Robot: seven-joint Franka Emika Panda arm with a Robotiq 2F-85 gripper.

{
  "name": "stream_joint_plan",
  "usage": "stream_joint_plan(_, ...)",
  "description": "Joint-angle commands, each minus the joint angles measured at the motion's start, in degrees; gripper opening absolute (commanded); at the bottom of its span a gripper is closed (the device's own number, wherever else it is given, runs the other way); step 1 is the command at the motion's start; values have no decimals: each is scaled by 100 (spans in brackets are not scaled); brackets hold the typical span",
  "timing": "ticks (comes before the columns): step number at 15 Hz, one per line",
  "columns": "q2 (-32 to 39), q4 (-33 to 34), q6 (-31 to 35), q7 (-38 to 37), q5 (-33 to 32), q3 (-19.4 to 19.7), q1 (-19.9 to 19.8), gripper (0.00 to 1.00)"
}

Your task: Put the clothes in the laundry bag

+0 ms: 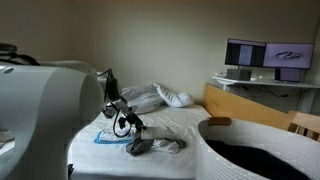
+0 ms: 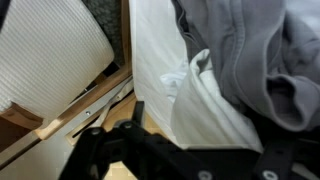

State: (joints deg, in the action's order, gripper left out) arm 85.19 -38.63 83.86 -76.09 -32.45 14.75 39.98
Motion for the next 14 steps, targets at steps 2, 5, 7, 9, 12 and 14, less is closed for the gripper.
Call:
stream_joint_plan(2, 5, -249, -941, -169, -242, 139, 3, 74)
stream_joint_plan(5, 15, -324, -1427, -51, -387, 88, -21, 53)
stream_joint_plan(7, 19, -317, -1630, 26, -468, 33, -66, 40)
stream_joint_plan(9, 21, -324, -1752, 46, -558, 6, -86, 27)
stream_joint_plan(12, 22, -324, -1794, 29, -679, -41, -108, 9)
stream_joint_plan(14, 22, -316, -1795, 34, -721, -68, -122, 6)
